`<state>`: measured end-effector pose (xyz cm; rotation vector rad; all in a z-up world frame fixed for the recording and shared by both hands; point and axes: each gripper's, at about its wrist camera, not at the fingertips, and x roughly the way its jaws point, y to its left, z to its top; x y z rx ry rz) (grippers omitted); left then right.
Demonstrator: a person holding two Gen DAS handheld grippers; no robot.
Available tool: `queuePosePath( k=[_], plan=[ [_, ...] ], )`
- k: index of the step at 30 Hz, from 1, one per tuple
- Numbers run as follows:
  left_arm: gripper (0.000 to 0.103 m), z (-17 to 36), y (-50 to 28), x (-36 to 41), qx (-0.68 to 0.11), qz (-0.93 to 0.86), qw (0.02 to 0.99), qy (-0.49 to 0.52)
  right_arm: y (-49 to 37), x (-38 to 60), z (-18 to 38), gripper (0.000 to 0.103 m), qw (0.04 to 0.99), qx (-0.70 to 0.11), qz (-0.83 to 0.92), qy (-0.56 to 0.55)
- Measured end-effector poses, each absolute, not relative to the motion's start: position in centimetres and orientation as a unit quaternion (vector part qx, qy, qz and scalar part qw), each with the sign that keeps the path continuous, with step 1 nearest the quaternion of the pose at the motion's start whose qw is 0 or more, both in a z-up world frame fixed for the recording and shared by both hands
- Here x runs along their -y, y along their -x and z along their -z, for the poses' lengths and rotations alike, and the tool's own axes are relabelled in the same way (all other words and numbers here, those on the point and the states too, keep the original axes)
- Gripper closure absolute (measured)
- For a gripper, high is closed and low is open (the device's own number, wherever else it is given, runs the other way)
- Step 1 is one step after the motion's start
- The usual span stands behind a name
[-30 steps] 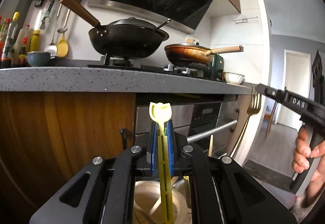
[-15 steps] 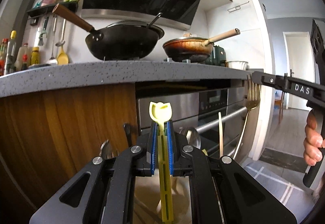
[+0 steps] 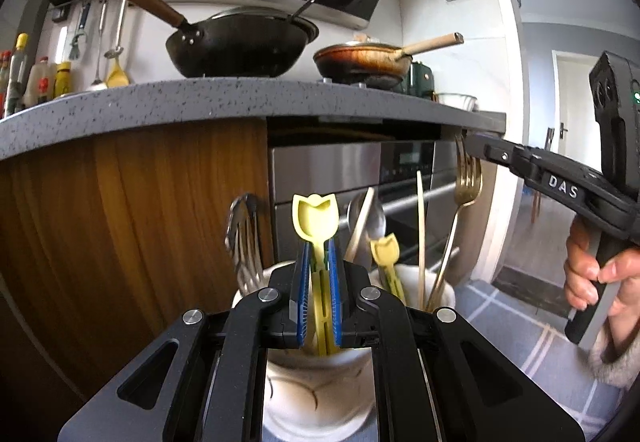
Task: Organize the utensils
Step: 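Lower the yellow spoon into the larger pot while the right tool releases the fork into the smaller pot, then withdraw both open tools toward the last wooden chopsticks on the cloth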
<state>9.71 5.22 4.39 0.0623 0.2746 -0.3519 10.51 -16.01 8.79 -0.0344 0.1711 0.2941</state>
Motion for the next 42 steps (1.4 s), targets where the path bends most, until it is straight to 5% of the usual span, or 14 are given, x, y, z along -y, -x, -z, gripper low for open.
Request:
queuePosePath(
  k=[25,28,36,42],
  plan=[
    [0.093,-3.7,-10.2,-5.5,-0.187,0.184,0.965,-0.029,-12.6,17.3,-7.9,0.097,0.979,-0.128,-0.154,-0.034],
    [0.089,-3.8,-10.2,-5.6,-0.188,0.185,0.964,-0.024,-12.7,17.5,-8.0,0.081,0.977,-0.131,-0.161,-0.044],
    [0.083,-3.8,-10.3,-5.7,-0.189,0.186,0.964,-0.016,-12.5,17.3,-8.0,0.071,0.976,-0.135,-0.164,-0.042],
    [0.07,-4.0,-10.2,-5.7,-0.188,0.186,0.964,-0.015,-12.2,17.7,-8.4,0.049,0.974,-0.138,-0.171,-0.054]
  ],
)
